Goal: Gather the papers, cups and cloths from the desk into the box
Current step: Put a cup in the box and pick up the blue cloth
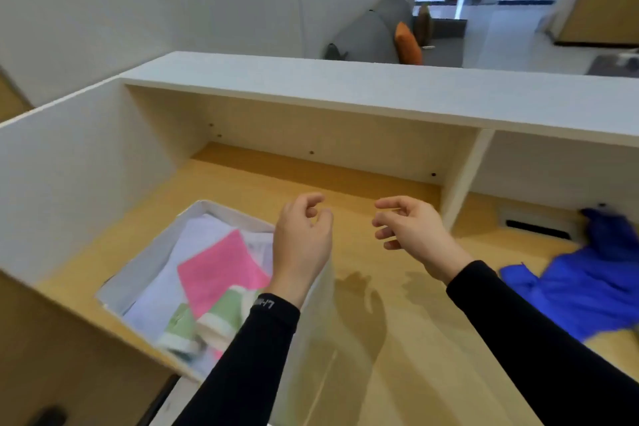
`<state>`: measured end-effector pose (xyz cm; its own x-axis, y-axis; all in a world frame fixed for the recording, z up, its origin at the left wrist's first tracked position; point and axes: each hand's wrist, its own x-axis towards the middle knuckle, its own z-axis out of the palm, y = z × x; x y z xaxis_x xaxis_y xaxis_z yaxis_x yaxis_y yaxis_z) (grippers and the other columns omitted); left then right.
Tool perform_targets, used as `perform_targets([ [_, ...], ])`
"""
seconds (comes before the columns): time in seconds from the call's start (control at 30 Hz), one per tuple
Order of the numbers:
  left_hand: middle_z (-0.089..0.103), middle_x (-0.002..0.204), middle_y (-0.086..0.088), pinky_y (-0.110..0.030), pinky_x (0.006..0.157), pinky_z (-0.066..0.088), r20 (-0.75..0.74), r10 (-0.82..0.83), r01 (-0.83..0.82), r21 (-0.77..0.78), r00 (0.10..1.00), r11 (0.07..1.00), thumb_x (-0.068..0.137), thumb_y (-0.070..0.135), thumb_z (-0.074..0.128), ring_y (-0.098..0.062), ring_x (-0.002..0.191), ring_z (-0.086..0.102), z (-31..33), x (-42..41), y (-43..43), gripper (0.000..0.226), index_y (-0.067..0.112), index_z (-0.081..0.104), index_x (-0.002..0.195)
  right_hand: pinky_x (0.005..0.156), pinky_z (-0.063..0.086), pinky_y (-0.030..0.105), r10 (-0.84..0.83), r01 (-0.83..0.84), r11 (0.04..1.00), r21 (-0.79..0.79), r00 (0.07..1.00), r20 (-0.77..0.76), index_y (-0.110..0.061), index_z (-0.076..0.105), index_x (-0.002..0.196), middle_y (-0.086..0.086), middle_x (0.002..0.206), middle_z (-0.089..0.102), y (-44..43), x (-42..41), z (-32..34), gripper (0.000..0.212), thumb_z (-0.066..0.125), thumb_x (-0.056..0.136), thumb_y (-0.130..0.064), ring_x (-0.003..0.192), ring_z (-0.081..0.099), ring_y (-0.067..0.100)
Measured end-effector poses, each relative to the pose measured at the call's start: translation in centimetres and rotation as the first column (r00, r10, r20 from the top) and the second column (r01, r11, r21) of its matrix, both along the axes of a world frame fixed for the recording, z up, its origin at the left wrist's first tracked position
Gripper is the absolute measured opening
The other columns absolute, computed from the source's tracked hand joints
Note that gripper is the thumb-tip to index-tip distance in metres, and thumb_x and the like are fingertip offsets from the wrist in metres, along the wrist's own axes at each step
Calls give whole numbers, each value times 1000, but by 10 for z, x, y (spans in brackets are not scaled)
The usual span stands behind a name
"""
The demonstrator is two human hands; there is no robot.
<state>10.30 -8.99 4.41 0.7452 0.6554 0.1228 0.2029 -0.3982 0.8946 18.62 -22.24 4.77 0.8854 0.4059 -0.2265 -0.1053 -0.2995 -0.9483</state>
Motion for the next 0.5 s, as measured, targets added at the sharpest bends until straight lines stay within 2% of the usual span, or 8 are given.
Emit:
perform_targets([
  [0.13,60,110,2,-23,80,40,-60,-216,219,46,975,975,90,20,52,-11,97,55,-9,46,-66,23,19,62,111,59,49,26,-201,200,979,-25,980,-5,-11,59,111,9,91,63,-75,30,-7,25,53,87,-9,67,58,14],
  [0.27,61,108,2,-23,78,42,-139,-402,403,-22,905,915,92,25,51,-10,92,55,-21,85,-135,22,21,62,111,57,48,26,-380,379,924,-54,925,-24,-9,59,113,7,88,62,-156,52,-21,26,52,87,-7,66,58,15],
  [0.4,63,106,2,-21,76,39,-229,-487,468,-136,842,873,89,23,54,-12,92,54,-42,119,-198,24,19,61,113,59,51,25,-510,502,855,-128,860,-35,-11,58,112,6,89,63,-229,67,-37,25,53,87,-8,70,60,14],
  [0.5,60,110,2,-26,78,41,-374,-527,479,-220,763,850,86,27,56,-16,95,56,-65,137,-232,37,18,54,123,70,52,35,-573,559,808,-186,819,-26,-8,58,118,9,100,63,-274,82,-54,32,54,86,-10,80,59,22],
])
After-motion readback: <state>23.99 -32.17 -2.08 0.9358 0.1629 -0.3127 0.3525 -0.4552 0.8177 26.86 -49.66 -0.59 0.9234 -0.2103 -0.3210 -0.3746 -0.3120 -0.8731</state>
